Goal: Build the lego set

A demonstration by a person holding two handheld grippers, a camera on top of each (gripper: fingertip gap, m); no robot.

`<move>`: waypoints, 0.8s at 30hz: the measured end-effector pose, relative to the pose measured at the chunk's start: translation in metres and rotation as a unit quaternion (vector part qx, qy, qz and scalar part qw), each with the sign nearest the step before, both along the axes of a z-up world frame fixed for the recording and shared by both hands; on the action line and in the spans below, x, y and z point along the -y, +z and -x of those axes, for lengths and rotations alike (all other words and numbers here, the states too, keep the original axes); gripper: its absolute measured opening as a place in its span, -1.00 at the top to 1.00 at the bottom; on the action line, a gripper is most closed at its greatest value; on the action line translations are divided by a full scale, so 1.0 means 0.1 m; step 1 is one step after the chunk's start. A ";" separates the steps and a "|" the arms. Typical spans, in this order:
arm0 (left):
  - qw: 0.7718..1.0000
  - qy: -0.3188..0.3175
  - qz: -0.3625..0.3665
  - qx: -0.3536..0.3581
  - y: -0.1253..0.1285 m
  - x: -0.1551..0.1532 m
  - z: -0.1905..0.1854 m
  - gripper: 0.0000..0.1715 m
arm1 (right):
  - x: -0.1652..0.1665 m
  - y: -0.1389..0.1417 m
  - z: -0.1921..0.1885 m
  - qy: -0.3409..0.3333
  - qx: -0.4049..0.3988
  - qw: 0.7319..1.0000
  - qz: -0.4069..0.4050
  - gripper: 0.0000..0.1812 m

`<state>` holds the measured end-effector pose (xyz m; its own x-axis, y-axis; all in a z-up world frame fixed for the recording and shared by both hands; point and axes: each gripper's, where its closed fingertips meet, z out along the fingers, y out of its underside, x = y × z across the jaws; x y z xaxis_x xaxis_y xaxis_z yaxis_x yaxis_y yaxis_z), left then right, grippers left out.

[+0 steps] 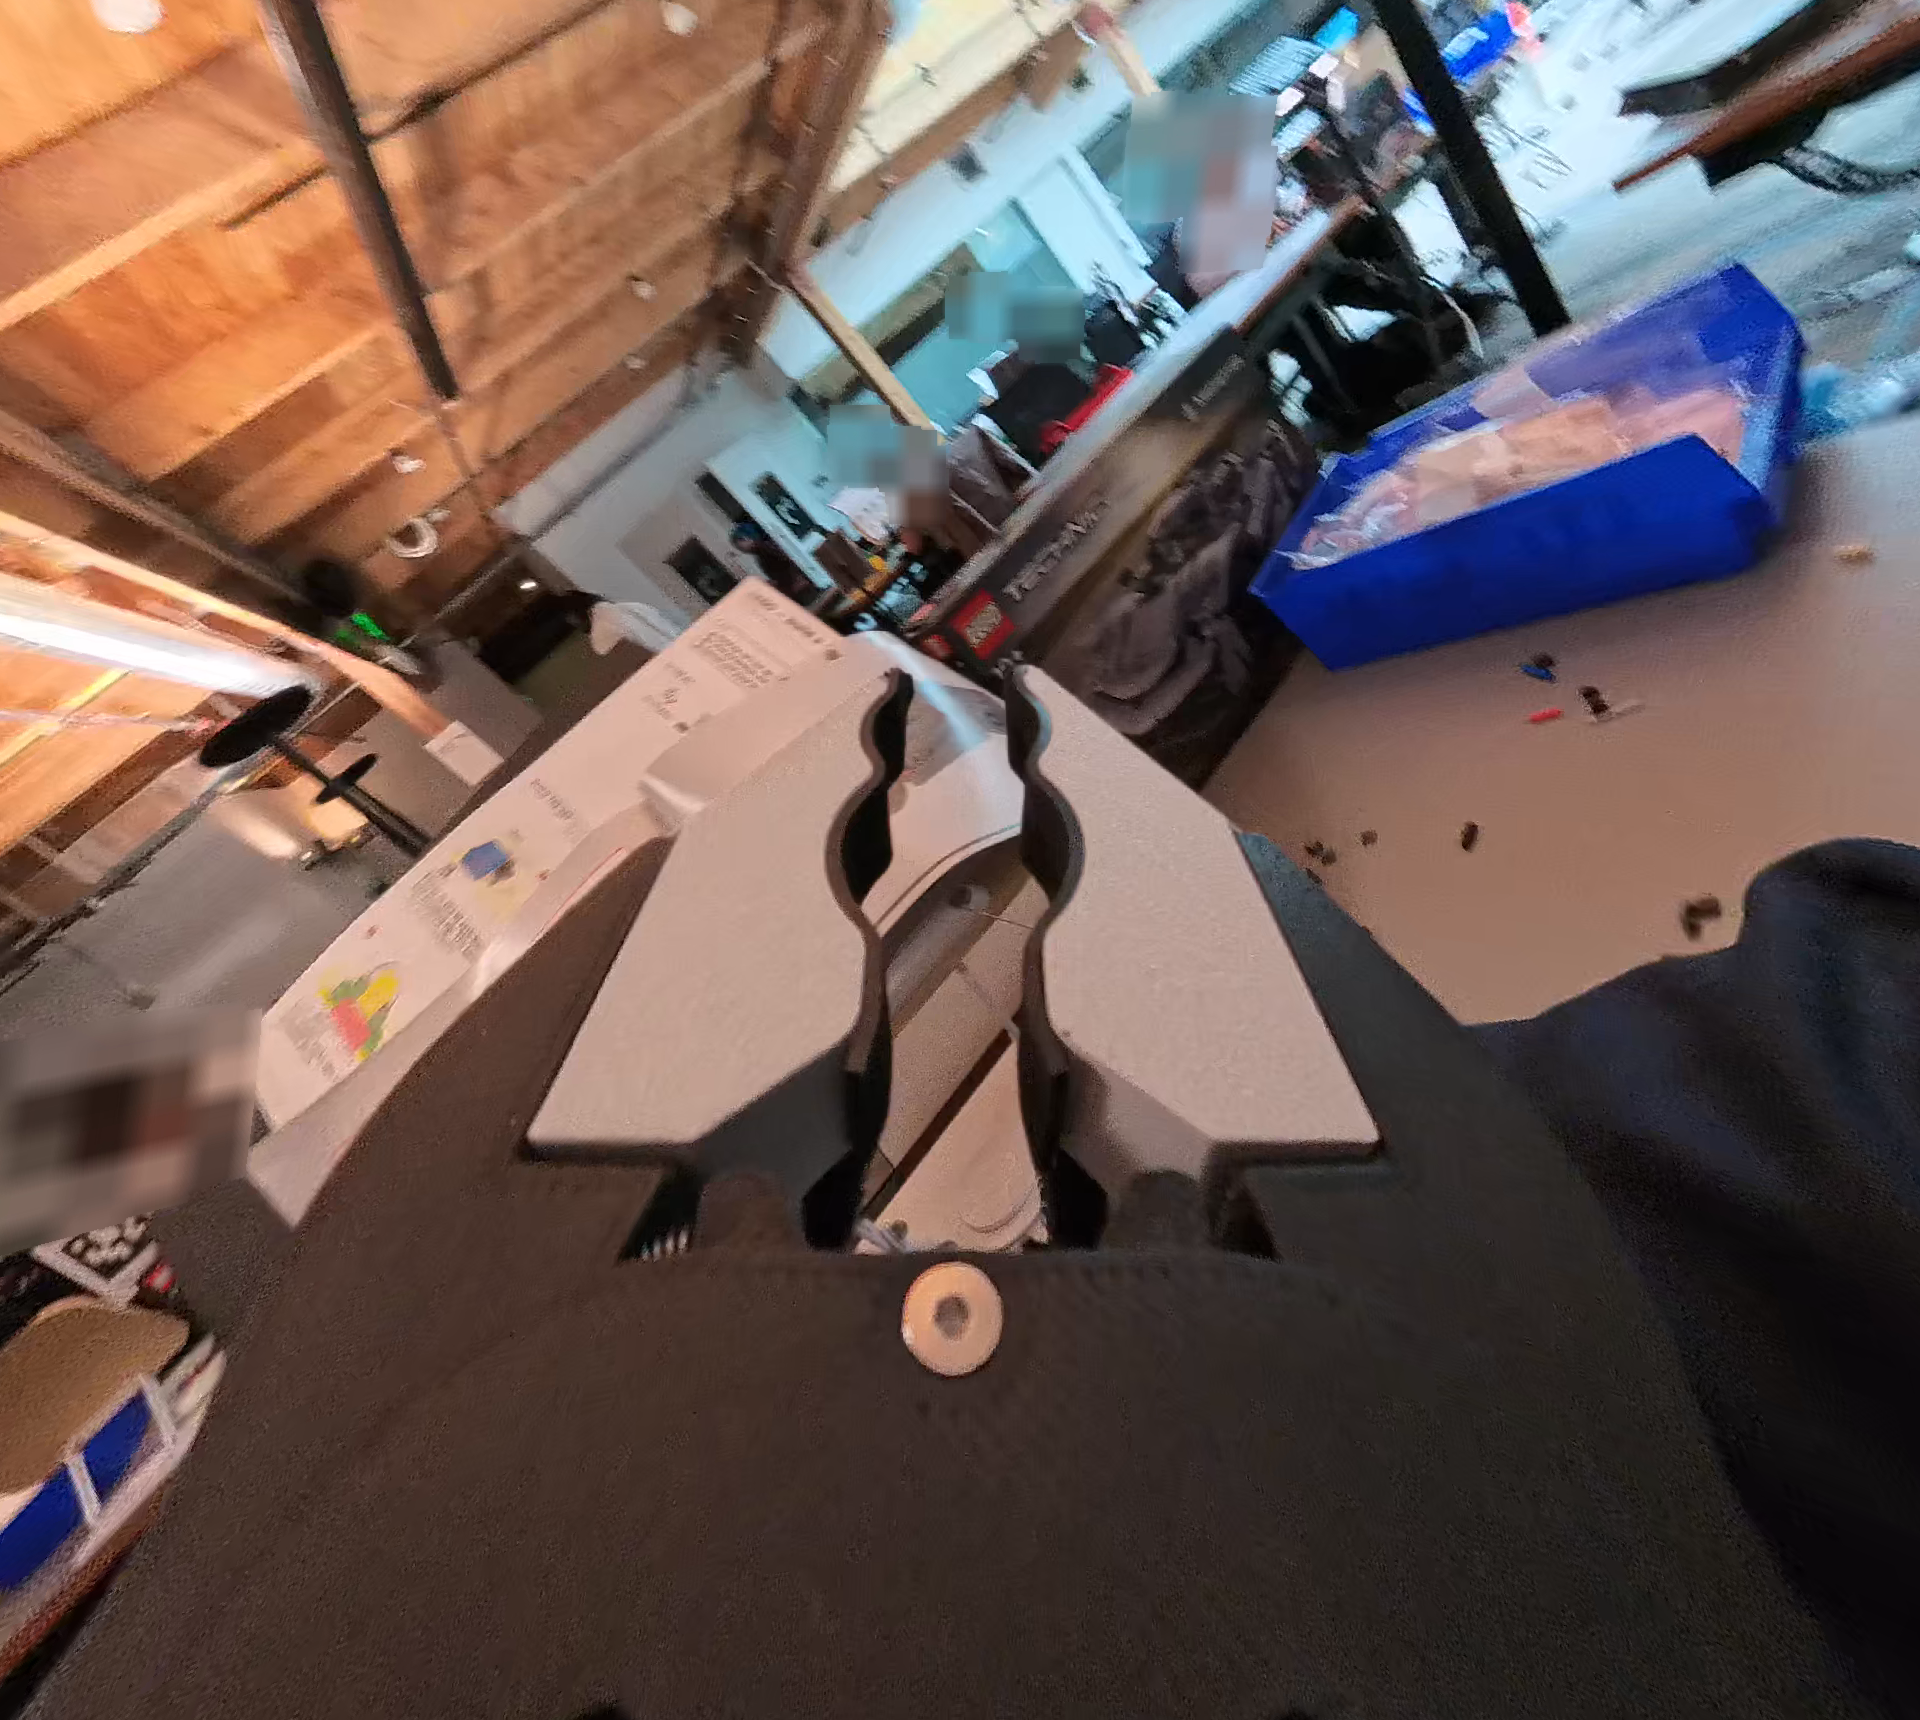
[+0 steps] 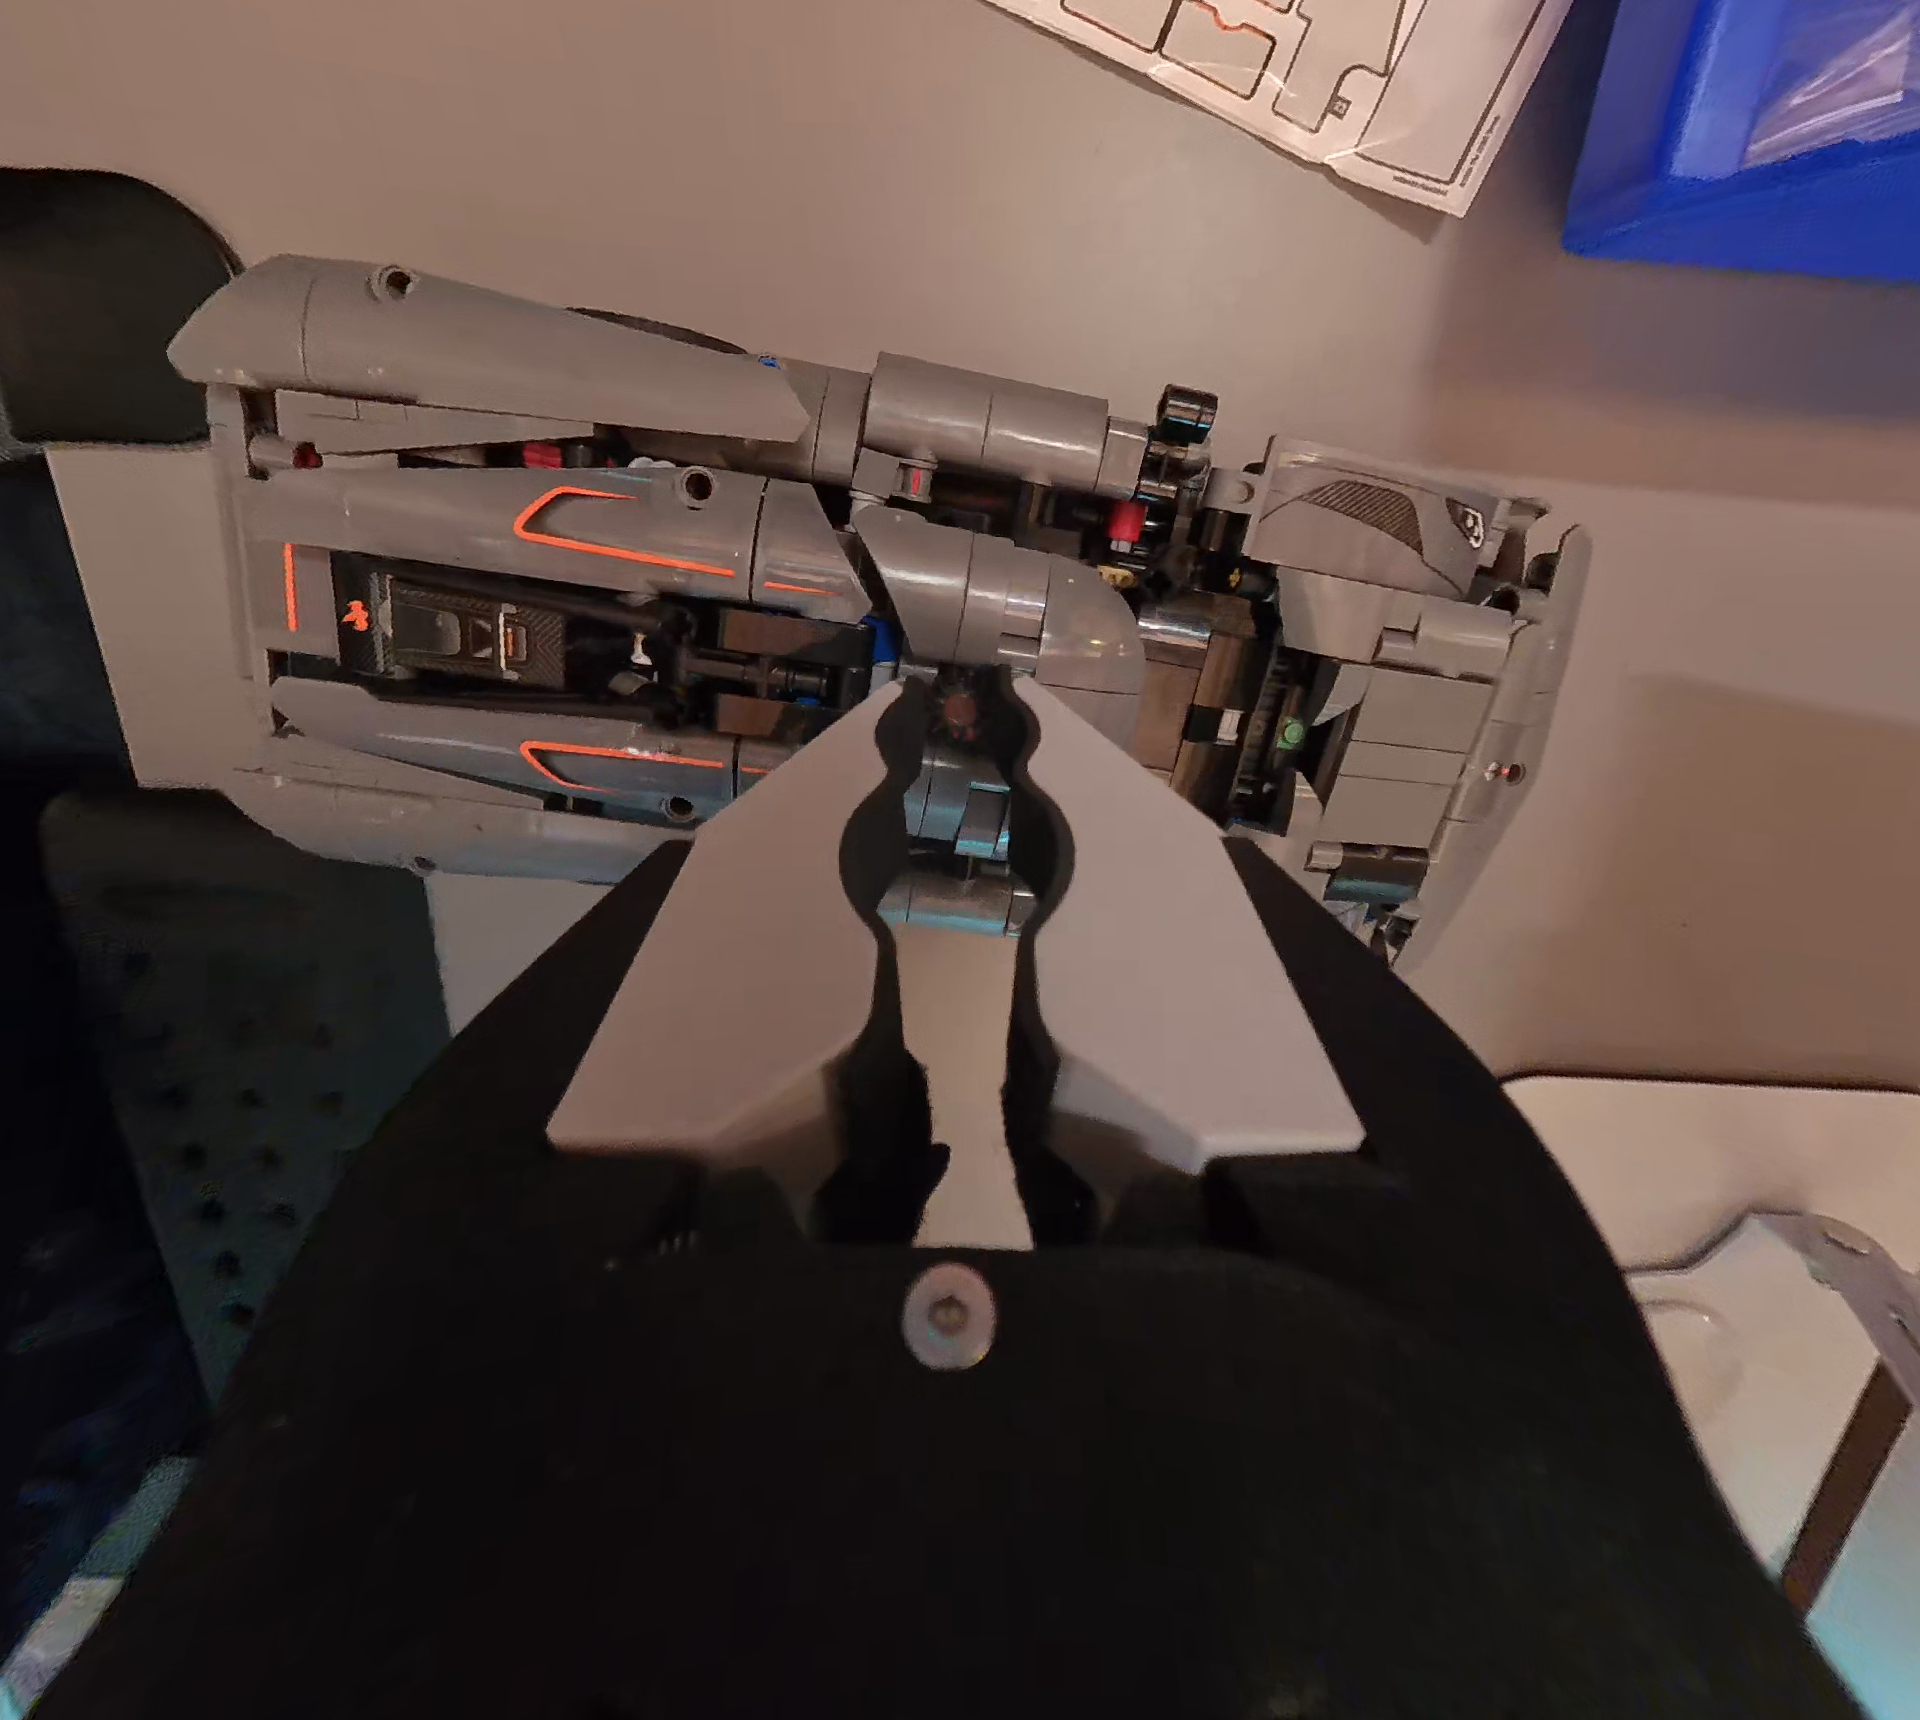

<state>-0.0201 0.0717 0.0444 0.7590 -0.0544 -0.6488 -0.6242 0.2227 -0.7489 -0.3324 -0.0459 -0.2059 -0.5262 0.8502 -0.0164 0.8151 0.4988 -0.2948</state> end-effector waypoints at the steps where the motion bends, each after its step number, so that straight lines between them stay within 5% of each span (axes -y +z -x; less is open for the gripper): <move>1: 1.000 -0.002 -0.015 0.022 0.03 0.10 0.05 0.85 | -0.02 0.00 0.00 0.008 -0.004 1.000 -0.002 0.88; 8: 0.989 0.078 -0.032 0.121 -0.15 0.64 0.86 0.82 | -0.04 0.00 -0.01 0.036 -0.002 0.999 0.025 0.89; 15: 0.950 0.222 -0.085 0.201 -0.86 1.55 2.05 0.82 | -0.06 0.00 -0.03 0.166 0.004 0.986 -0.032 0.90; 18: 0.947 0.232 -0.078 0.207 -1.11 1.65 2.09 0.80 | -0.06 -0.01 -0.03 0.237 0.011 0.969 -0.069 0.90; 24: 0.974 0.182 -0.010 0.135 -1.60 1.45 1.57 0.81 | -0.04 -0.01 -0.04 0.379 -0.001 0.917 -0.124 0.90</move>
<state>-0.1774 -0.0732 -0.1156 0.8682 0.2619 -0.4216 -0.4462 0.0398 -0.8941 -0.3282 -0.0414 -0.2069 -0.9674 0.2176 0.1297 0.2061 0.9738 -0.0966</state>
